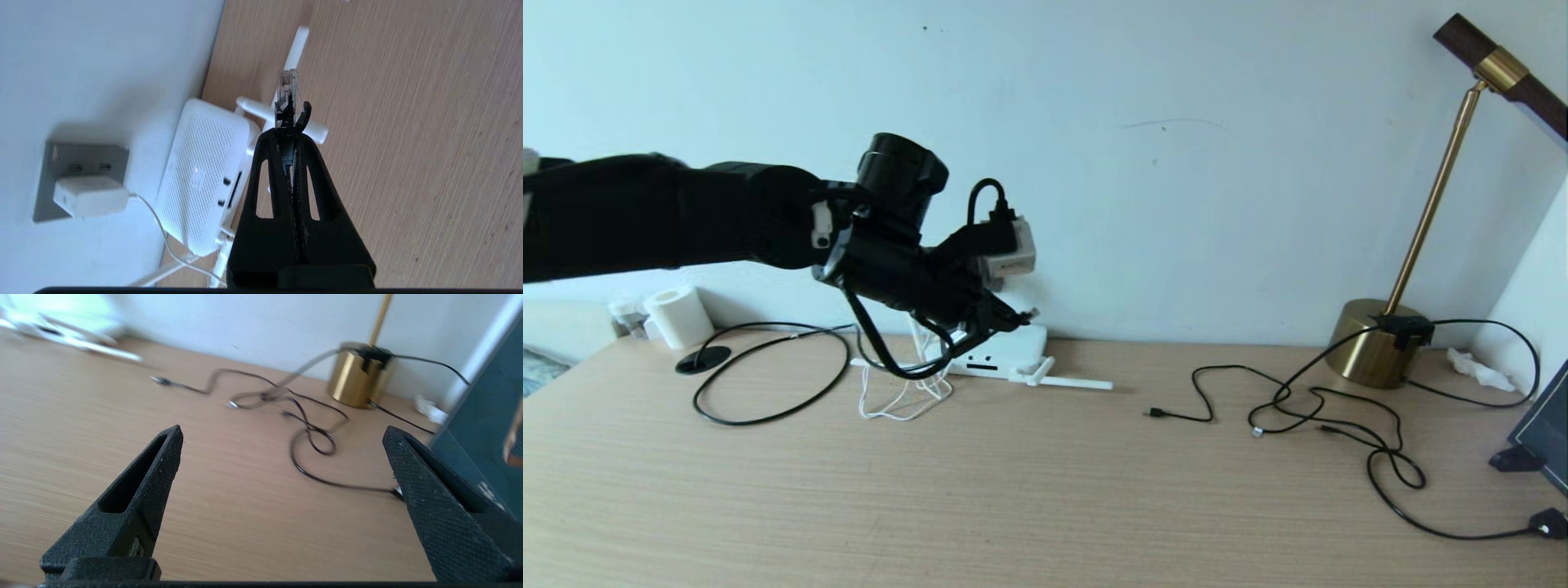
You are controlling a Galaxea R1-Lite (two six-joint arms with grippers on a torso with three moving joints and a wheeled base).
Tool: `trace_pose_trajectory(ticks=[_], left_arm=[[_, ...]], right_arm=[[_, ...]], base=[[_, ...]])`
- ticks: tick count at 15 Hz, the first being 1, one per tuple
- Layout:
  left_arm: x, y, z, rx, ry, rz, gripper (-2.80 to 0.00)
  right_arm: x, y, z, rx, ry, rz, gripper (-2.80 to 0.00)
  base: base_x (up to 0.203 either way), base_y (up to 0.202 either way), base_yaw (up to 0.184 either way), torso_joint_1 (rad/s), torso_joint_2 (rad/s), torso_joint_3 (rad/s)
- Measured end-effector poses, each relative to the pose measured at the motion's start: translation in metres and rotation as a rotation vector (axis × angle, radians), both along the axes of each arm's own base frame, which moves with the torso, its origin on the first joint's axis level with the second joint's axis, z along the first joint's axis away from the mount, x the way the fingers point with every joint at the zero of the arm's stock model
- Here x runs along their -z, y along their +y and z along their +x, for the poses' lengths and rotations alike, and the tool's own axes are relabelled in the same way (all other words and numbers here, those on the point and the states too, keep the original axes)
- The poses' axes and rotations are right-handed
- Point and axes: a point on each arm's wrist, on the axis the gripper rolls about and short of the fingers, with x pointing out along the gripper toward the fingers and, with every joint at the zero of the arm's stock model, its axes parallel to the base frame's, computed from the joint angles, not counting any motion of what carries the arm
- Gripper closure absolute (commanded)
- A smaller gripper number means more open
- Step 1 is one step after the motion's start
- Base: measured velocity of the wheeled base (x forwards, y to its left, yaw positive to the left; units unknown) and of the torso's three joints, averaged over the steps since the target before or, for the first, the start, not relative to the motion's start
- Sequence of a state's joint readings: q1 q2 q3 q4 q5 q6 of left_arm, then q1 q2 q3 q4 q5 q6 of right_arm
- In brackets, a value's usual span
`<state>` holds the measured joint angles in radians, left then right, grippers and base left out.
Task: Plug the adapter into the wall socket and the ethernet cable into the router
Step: Hand it to the other hand
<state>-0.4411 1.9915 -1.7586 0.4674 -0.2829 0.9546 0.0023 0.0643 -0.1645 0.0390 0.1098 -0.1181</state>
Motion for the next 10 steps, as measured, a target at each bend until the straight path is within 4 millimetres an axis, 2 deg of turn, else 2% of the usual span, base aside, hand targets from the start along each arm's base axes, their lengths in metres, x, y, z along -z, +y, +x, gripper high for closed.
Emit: trace_pose_trajectory(ticks=[2,4,7,10], left_arm=[[-0.003,-0.015,-0.008,0.028,-0.015,0.006,0.0],[-0.006,-0.028,-0.017,0.055,-0.027,0.013,0.0],[-0.017,-0.043,-0.036,0.084,-0.067,0.021,0.0],[-0.032,-0.054,-0.058,0.118,-0.11,0.014,0.0]], right_arm=[[-0.041,0.002,0.001,-0.094,0.066,0.092,-2.8],[-0.073,0.005,0.022,-0.201,0.219,0.191,-2.8],[-0.104,0.008,0.083,-0.341,0.49,0.319,-2.8],[-0.117,0.015,0.15,-0.479,0.712,0.446,-2.8]], base=[[0.0,0.0,0.0,0.0,0.0,0.0],[0.0,0.0,0.0,0.0,0.0,0.0],[0.0,0.0,0.0,0.0,0.0,0.0],[0.0,0.0,0.0,0.0,0.0,0.0]])
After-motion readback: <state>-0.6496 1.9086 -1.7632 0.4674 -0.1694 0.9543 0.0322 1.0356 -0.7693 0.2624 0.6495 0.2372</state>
